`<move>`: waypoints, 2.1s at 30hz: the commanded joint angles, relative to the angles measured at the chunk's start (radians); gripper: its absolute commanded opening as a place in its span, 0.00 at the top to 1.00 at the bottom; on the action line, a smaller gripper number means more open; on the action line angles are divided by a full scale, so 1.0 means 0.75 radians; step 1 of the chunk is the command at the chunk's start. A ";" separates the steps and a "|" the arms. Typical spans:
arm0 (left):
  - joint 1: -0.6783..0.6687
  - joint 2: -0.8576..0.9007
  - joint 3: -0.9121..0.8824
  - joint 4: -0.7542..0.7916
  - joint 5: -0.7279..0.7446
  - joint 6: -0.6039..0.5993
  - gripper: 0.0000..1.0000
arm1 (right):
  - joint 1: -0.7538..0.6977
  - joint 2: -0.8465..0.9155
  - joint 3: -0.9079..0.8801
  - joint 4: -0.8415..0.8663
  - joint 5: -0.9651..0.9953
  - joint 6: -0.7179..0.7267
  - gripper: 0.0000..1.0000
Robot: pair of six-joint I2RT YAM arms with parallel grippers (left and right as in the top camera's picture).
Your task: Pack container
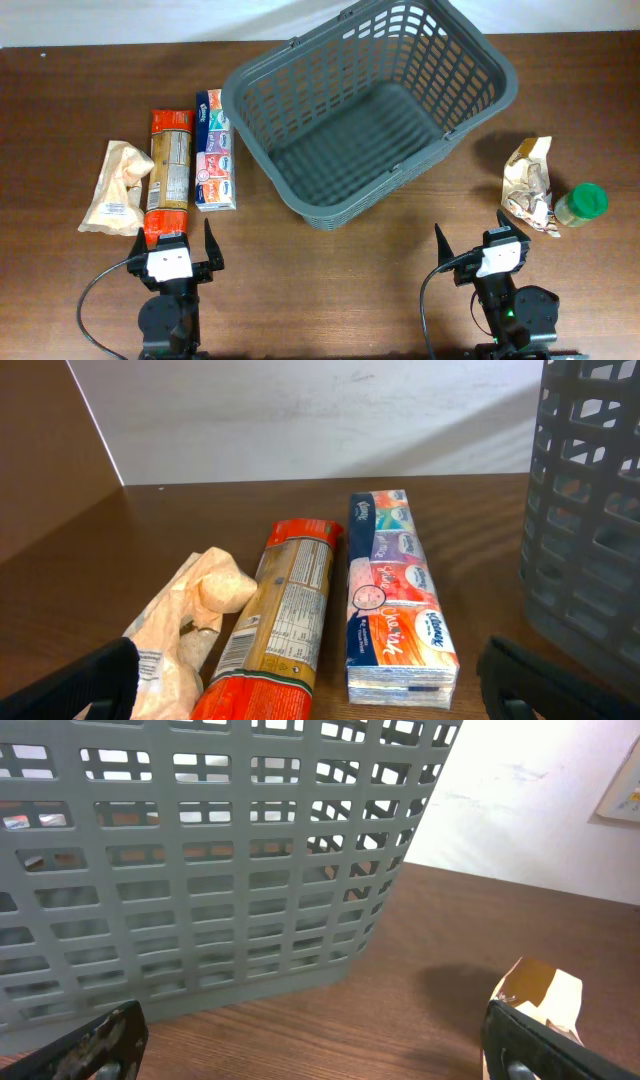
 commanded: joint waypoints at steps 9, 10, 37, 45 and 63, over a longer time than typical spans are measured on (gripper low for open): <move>-0.013 -0.008 -0.008 -0.001 -0.010 -0.003 0.01 | -0.010 -0.009 -0.010 -0.001 -0.017 0.009 0.01; -0.013 -0.008 -0.008 -0.001 -0.010 -0.003 0.01 | -0.010 -0.009 -0.010 -0.001 -0.017 0.009 0.01; -0.013 -0.008 -0.008 -0.001 -0.010 -0.003 0.01 | -0.010 -0.009 -0.010 -0.001 -0.017 0.009 0.01; -0.013 -0.008 -0.009 -0.001 -0.010 -0.003 0.01 | -0.010 -0.009 -0.010 -0.001 -0.017 0.009 0.01; -0.013 -0.008 0.019 -0.005 0.349 -0.143 0.01 | -0.010 -0.009 -0.010 0.015 -0.101 0.264 0.01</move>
